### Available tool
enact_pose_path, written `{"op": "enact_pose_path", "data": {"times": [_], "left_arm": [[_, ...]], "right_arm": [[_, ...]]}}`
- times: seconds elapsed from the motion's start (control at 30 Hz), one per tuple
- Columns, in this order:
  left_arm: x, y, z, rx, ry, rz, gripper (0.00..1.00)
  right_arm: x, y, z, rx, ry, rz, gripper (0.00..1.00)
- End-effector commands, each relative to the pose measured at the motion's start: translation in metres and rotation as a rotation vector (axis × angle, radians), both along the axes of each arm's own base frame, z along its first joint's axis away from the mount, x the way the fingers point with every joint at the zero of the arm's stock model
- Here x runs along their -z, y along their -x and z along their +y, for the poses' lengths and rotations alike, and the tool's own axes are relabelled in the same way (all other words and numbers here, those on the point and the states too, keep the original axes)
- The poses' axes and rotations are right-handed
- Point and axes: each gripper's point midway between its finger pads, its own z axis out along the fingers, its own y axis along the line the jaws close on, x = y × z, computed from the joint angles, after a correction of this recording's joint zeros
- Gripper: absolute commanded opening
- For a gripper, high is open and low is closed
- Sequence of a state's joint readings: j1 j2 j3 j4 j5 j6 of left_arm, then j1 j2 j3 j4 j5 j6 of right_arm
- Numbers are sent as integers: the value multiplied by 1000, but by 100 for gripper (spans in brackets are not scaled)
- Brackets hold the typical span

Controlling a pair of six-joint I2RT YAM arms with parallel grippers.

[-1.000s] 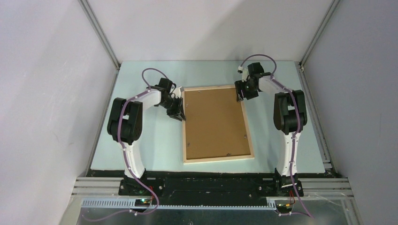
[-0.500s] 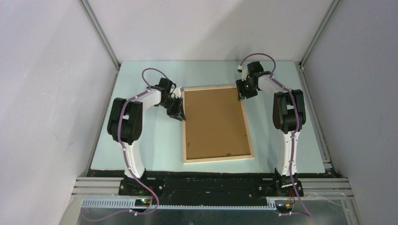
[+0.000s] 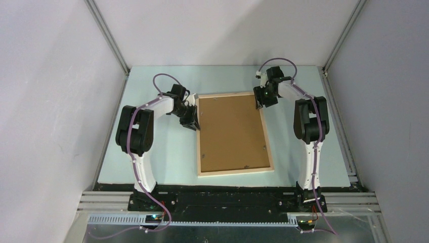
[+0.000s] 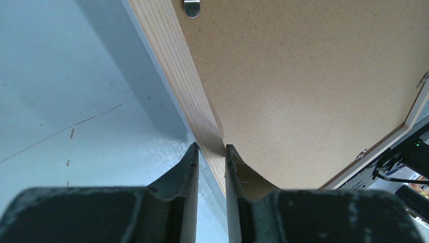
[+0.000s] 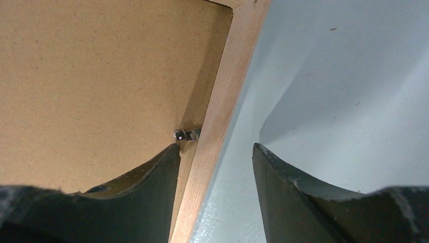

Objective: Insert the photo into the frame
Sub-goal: Install the photo frame at the center of the board.

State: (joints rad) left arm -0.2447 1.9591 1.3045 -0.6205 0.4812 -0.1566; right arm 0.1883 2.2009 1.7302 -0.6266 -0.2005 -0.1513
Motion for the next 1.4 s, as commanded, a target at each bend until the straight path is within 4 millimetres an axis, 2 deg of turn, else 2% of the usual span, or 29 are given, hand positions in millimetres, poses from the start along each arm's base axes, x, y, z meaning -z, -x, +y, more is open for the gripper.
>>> {"op": "enact_pose_path", "data": {"times": [0.0, 0.1, 0.37, 0.47, 0.5, 0.63, 0.67, 0.7, 0.73, 0.83, 0.87, 1.0, 1.13, 1.37], "left_arm": [[-9, -16, -8, 33, 19, -74, 5], [-9, -16, -9, 32, 20, -71, 5], [-12, -18, -9, 28, 22, -77, 0], [-13, -18, -10, 23, 27, -77, 0], [-13, -18, -10, 22, 27, -74, 0], [-13, -17, -11, 18, 32, -70, 0], [-14, -17, -11, 18, 34, -69, 0], [-13, -16, -11, 17, 36, -66, 0], [-13, -17, -12, 18, 37, -67, 0], [-14, -16, -12, 17, 42, -62, 0], [-14, -16, -13, 17, 44, -61, 0], [-13, -16, -13, 20, 46, -59, 0], [-11, -16, -13, 22, 43, -58, 0], [-12, -16, -12, 23, 43, -60, 0]], "right_arm": [[-35, -2, 0, 0, -47, -51, 60], [-48, 1, 1, 10, -78, -63, 61], [-68, 12, -2, 54, -186, -42, 64], [-65, 26, -7, 58, -196, -18, 67], [-71, 31, -7, 53, -197, -27, 68], [-64, 65, -14, 22, -175, 3, 71], [-71, 72, -14, 4, -169, -12, 71], [-62, 84, -16, -2, -161, 14, 72], [-67, 90, -17, -24, -154, 3, 73], [-53, 123, -22, -66, -131, 57, 74], [-57, 128, -23, -87, -122, 43, 74], [-37, 167, -27, -134, -82, 95, 77], [-28, 188, -23, -171, -41, 106, 78], [-18, 201, -16, -191, -22, 138, 76]]}}
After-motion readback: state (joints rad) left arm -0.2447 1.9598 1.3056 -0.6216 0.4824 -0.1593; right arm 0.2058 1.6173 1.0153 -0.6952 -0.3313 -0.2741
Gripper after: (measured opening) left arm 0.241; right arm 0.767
